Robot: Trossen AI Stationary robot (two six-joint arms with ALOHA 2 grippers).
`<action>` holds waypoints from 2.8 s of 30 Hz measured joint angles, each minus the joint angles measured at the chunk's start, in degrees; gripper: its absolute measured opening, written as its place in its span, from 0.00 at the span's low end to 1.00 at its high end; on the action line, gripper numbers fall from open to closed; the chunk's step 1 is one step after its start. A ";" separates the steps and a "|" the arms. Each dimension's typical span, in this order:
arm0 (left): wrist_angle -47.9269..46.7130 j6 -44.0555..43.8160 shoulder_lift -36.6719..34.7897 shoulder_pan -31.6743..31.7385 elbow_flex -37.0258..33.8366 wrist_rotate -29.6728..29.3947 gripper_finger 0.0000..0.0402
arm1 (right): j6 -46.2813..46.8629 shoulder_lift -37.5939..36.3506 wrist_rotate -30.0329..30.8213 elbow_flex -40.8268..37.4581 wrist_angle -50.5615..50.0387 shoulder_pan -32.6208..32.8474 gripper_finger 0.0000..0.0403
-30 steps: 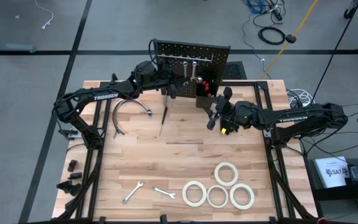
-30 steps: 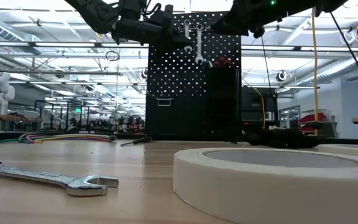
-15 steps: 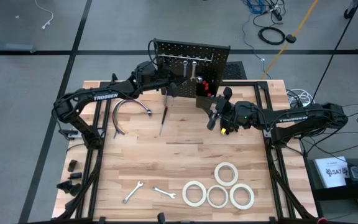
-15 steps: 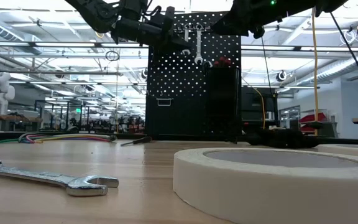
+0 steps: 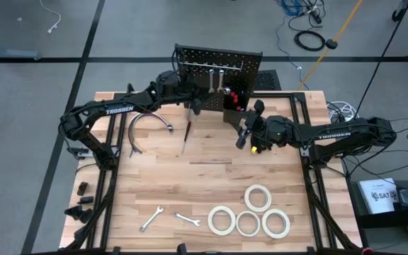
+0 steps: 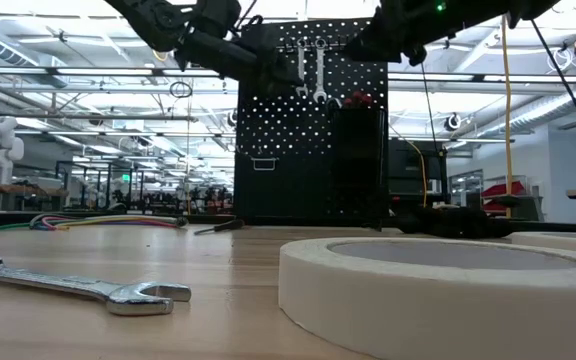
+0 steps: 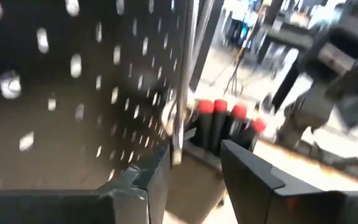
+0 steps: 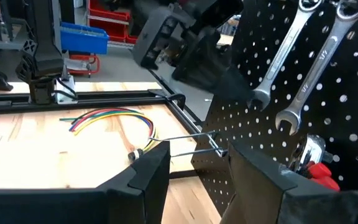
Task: Hang tools onto peg board
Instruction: Hang the silver wrench on the peg board
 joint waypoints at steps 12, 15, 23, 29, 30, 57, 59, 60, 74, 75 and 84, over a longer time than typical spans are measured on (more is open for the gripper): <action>-13.70 9.41 -0.51 0.06 -0.03 -3.42 0.36 | 0.59 0.00 -7.39 0.00 -5.14 0.00 0.39; -16.21 12.03 -1.49 -0.35 -0.04 -6.06 0.36 | 1.23 0.00 -9.60 0.00 -6.94 0.00 0.39; -21.84 20.52 -7.96 -2.97 -0.04 -10.09 0.36 | 1.88 0.00 -10.45 0.00 -9.56 0.00 0.39; -34.78 20.99 -15.46 -3.65 -0.04 -10.11 0.36 | 2.73 0.00 -10.67 0.00 -9.51 0.00 0.39; -37.95 21.04 -16.91 -3.82 -0.04 -9.17 0.36 | 3.56 0.00 -11.55 0.00 -9.48 -0.01 0.39; -16.82 -7.92 -23.86 -63.59 -34.01 -17.60 0.36 | 22.18 47.50 -20.64 29.74 -5.45 23.16 0.39; -13.86 -7.46 -20.72 -66.18 -34.01 -17.92 0.36 | 24.70 51.72 -20.59 35.17 -10.02 24.42 0.37; -12.44 -7.45 -18.90 -67.10 -34.01 -17.98 0.35 | 25.92 53.50 -20.56 37.79 -11.94 25.00 0.36; 4.12 -2.60 -3.47 -69.64 -34.03 -18.01 0.10 | 38.67 62.20 -15.93 53.24 -17.82 29.27 0.23; 4.68 -2.58 -3.47 -69.64 -34.03 -18.15 0.09 | 39.99 62.20 -15.92 53.24 -18.50 29.28 0.23; 7.32 -2.62 -0.86 -69.44 -34.01 -20.66 0.08 | 43.07 62.75 -14.08 53.22 -20.06 29.35 0.24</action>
